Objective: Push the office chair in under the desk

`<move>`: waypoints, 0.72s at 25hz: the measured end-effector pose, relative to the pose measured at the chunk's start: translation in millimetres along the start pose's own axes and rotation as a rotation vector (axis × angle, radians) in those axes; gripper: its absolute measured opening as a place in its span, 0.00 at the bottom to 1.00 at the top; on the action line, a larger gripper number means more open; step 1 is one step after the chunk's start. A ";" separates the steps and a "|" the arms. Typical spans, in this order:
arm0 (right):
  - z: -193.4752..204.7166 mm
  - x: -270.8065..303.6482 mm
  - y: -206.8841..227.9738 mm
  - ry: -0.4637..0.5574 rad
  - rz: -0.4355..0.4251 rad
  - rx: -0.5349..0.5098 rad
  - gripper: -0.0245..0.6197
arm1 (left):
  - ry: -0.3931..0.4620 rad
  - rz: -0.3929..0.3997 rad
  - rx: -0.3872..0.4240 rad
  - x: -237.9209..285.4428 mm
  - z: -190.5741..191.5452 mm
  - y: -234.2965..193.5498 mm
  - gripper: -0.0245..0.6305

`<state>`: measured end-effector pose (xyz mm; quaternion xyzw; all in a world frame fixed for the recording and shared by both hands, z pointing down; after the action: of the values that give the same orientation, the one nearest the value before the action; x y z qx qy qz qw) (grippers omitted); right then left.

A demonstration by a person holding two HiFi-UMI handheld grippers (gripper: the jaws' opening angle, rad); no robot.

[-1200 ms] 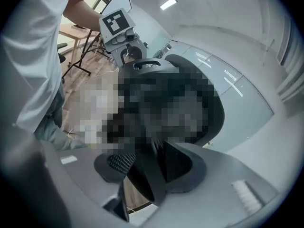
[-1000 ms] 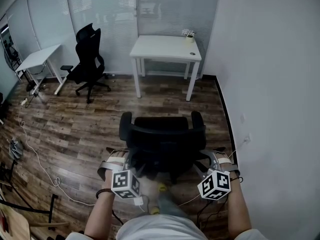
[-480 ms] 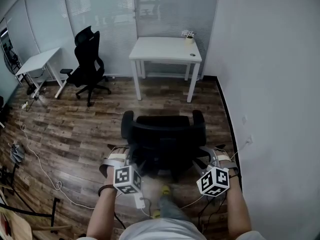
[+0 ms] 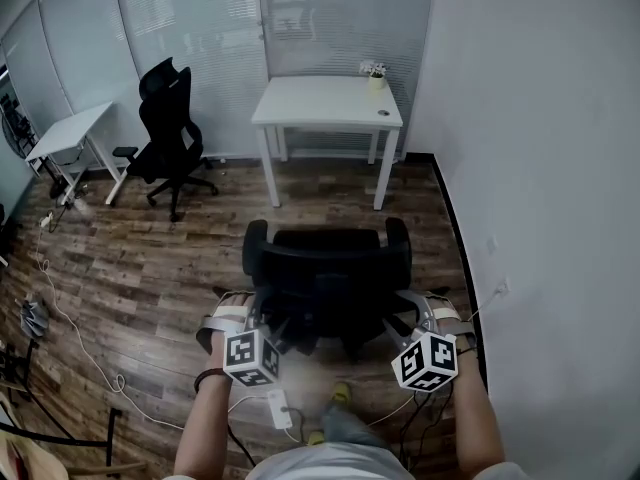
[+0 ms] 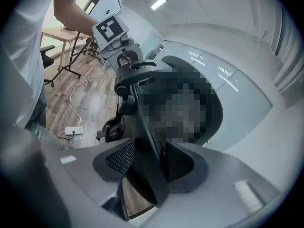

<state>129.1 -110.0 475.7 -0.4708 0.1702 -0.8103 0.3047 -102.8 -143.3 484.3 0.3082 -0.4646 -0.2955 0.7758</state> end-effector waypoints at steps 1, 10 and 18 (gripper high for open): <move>0.8 5.1 5.5 0.001 0.004 -0.001 0.35 | 0.000 -0.001 0.000 6.7 1.2 -4.7 0.37; 9.3 50.4 65.6 0.010 0.004 -0.001 0.35 | -0.002 -0.002 -0.002 67.3 7.3 -50.8 0.38; 14.5 85.9 116.3 0.012 -0.032 -0.002 0.35 | -0.015 -0.013 -0.007 109.9 11.4 -86.1 0.38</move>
<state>148.6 -254.0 474.2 -0.4691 0.1653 -0.8175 0.2903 -84.6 -282.1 483.0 0.3061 -0.4675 -0.3046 0.7714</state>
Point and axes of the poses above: the fingertips, and each gripper's own axes: x forward along the fingers, y to its right, z out of its underside, the point moved 7 cm from there along -x, backward along the fingers, and after that the axes turned 7 degrees about -z, right-handed, at the moved point
